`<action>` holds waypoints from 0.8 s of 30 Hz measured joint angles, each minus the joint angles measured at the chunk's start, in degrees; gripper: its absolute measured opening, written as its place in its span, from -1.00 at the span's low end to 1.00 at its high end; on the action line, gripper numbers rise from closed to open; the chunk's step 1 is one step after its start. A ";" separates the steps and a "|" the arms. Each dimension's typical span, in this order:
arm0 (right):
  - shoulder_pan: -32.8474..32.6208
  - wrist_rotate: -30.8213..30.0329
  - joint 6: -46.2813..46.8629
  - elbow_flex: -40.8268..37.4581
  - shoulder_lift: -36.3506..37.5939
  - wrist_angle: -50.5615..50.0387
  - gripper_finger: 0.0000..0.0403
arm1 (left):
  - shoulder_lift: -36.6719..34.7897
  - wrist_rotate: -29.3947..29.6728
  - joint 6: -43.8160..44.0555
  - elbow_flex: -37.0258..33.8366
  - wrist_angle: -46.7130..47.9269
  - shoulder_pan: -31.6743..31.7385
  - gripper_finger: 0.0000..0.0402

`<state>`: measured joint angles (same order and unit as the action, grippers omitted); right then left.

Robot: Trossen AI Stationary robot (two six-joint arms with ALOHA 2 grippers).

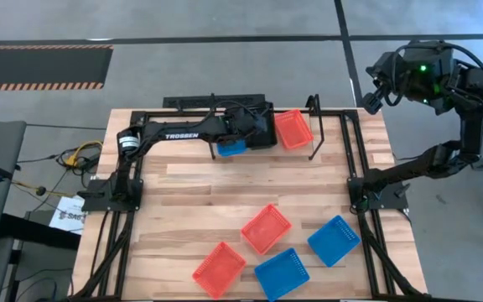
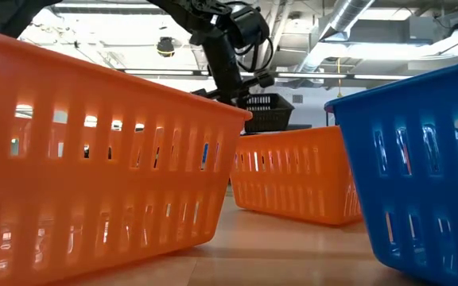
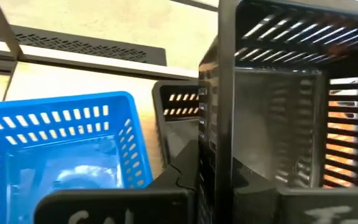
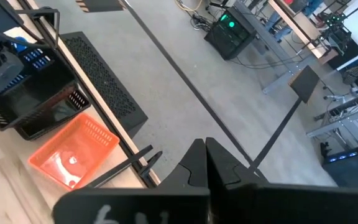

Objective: Stack baskets on shelf by color
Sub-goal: Stack the black bin on top of the black bin on the shelf

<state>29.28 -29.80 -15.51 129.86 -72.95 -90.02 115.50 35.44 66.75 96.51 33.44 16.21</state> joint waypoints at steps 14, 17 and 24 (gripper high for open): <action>0.00 3.19 -0.24 -0.02 -0.11 0.00 -0.99 | 2.70 -1.18 0.11 0.02 -3.86 0.32 -1.00; 0.02 3.19 -0.76 -0.21 -0.17 0.02 -0.99 | 2.82 -1.87 0.02 0.00 -3.79 0.35 -1.00; 0.00 3.19 -0.99 -0.98 -0.15 0.02 -0.99 | 2.82 -3.79 -3.65 0.00 -4.33 0.42 -1.00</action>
<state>29.28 -26.61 -16.50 128.88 -73.10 -90.00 118.32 31.65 63.10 96.51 29.11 16.62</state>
